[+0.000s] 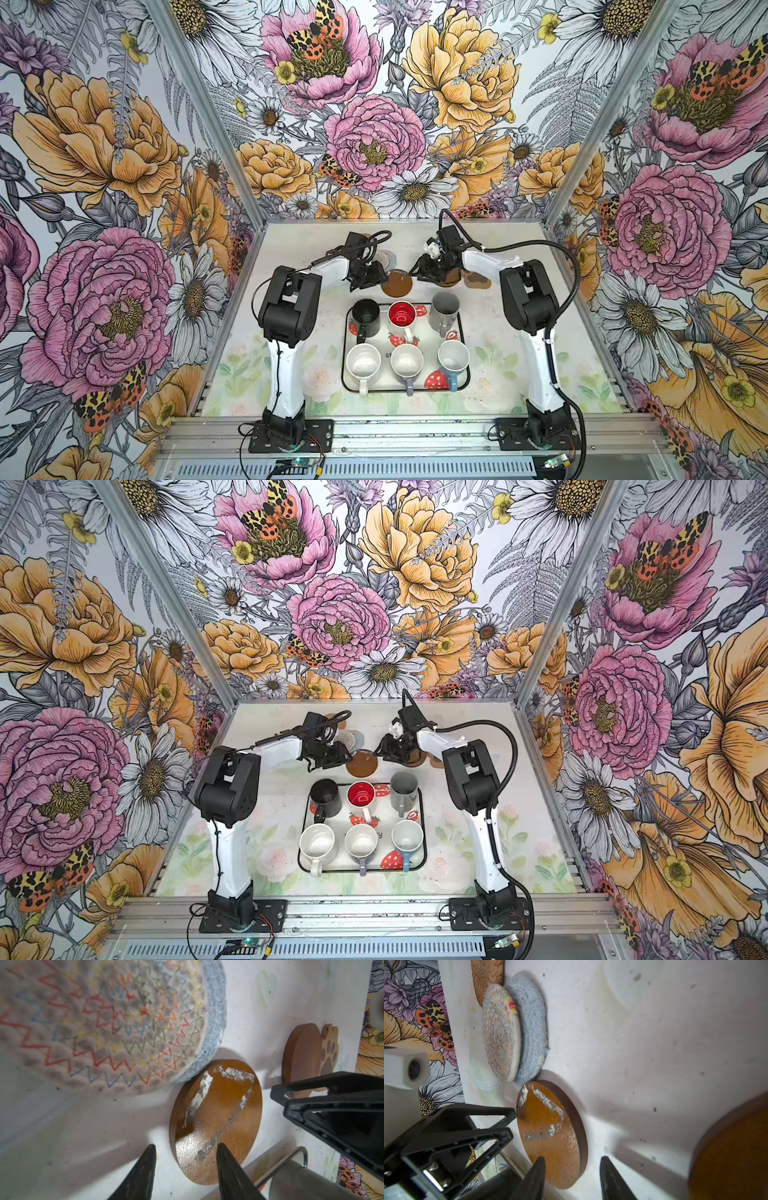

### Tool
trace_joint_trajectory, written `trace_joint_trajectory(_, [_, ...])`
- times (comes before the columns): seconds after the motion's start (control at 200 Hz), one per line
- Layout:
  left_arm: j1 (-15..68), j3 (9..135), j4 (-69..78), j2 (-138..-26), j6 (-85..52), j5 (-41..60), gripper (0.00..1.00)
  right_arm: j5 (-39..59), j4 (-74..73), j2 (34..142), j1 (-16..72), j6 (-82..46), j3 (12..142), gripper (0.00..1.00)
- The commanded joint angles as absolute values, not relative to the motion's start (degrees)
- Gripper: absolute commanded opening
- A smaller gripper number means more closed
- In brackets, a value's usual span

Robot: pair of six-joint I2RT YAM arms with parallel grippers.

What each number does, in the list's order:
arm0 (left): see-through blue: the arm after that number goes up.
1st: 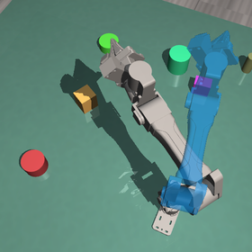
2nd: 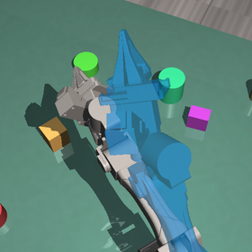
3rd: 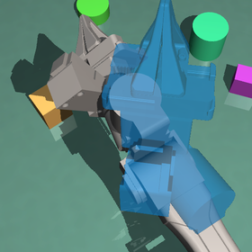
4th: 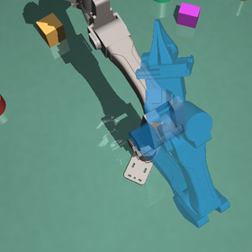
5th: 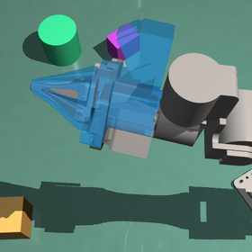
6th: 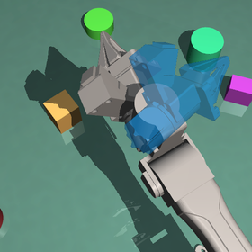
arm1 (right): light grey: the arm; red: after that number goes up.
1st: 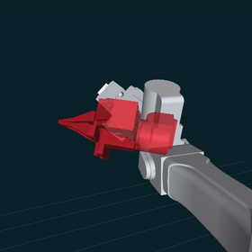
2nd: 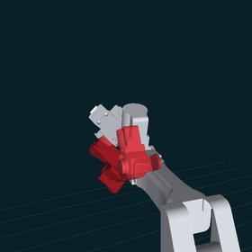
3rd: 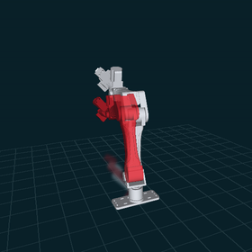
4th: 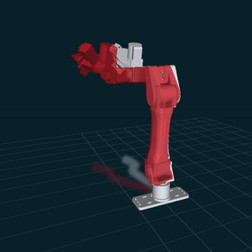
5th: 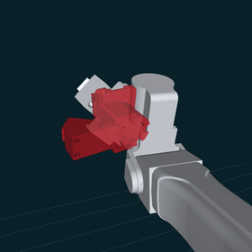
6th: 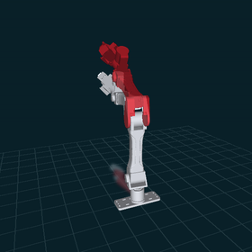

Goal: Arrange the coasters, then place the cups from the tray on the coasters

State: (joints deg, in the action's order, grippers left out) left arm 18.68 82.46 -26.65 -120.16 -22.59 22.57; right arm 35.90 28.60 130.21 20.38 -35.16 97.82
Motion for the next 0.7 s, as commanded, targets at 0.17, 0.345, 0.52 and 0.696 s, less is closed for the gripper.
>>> trace_joint_trajectory(0.17, [20.13,84.09,-24.56,-122.60,-23.81,24.96,0.46,36.11,29.42,131.98,21.53,-35.59,99.52,0.43])
trace_joint_trajectory(0.345, [21.33,85.40,-24.01,-123.77,-24.50,25.99,0.44,36.25,29.73,132.45,21.76,-35.55,99.56,0.39])
trace_joint_trajectory(0.52, [23.02,87.15,-23.60,-125.25,-25.30,26.89,0.43,35.93,30.06,132.02,21.76,-35.52,99.09,0.36])
trace_joint_trajectory(0.696, [24.25,89.66,-23.12,-127.34,-26.51,28.13,0.42,35.44,30.31,131.25,21.46,-35.19,98.57,0.36])
